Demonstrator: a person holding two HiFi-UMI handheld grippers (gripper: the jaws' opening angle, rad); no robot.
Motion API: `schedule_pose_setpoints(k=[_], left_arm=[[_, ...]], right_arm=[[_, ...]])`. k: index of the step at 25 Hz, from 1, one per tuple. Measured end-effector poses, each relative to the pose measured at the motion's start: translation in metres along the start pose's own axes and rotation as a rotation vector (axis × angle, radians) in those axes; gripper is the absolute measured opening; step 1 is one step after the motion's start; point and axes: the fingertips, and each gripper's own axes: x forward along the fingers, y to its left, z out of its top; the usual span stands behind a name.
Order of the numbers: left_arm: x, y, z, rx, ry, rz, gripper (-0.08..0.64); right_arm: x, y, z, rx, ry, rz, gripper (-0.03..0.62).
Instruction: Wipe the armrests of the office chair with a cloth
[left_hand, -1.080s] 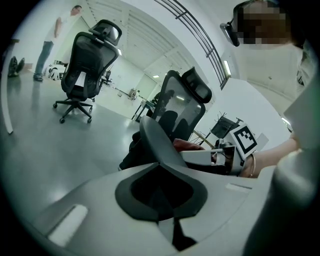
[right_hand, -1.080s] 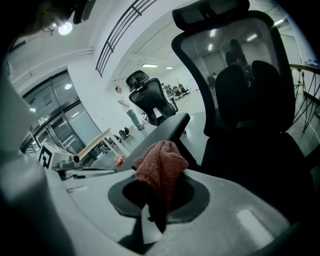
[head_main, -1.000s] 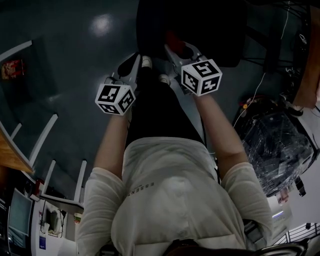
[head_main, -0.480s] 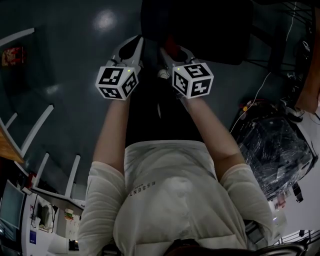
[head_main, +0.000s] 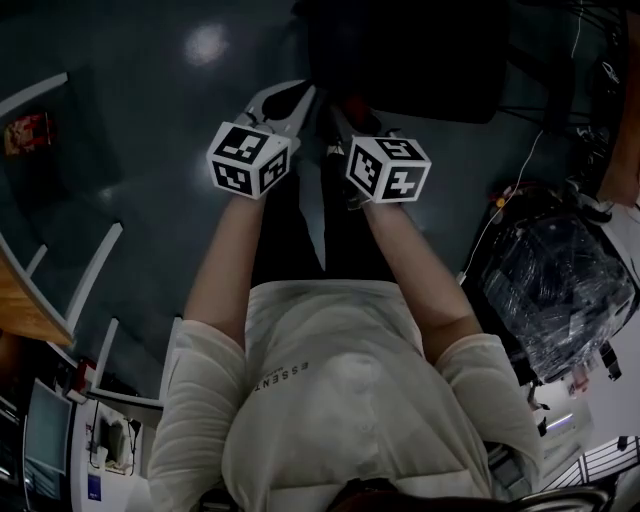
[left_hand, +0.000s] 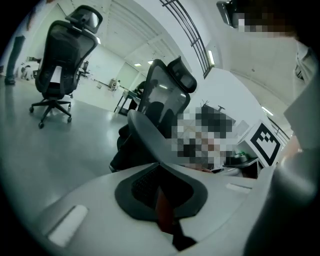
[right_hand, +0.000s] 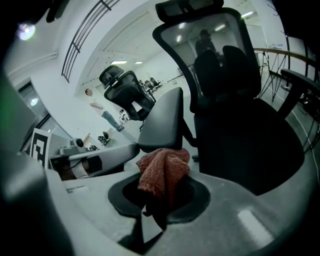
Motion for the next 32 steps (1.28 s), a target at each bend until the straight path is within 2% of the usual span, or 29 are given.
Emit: schedule_pose_setpoints(k=[3,8,11,15,19,24,27,32], left_arm=[[-0.003,0.009,-0.001,0.023,0.062,-0.026,0.006],[-0.028,0.038,0.005,0.020,0.055,0.002,0.014],[-0.048,0.056,0.000,0.018,0.068,0.012,0.015],[-0.070,0.078,0.001,-0.014,0.054,0.043,0.015],[-0.076,0.080,0.013,-0.029,0.036,0.046,0.015],[-0.053,0.065,0.035,-0.023,0.017,0.020,0.015],[-0.038,0.057,0.043,-0.019,0.025,0.020,0.015],[-0.011,0.057,0.051,-0.062,0.023,0.045,0.015]], right_arm=[[0.010,0.015,-0.001,0.047,-0.006,-0.018,0.049],[0.029,0.039,0.001,0.072,-0.018,-0.044,0.049],[0.040,0.064,0.006,0.010,-0.022,-0.015,0.049],[0.043,0.100,0.029,-0.127,-0.056,0.036,0.051],[0.020,0.105,0.089,-0.248,-0.161,0.023,0.050],[-0.014,0.051,0.192,-0.309,-0.325,-0.087,0.049],[-0.015,0.011,0.240,-0.321,-0.357,-0.147,0.050],[0.008,-0.029,0.305,-0.367,-0.361,-0.185,0.049]])
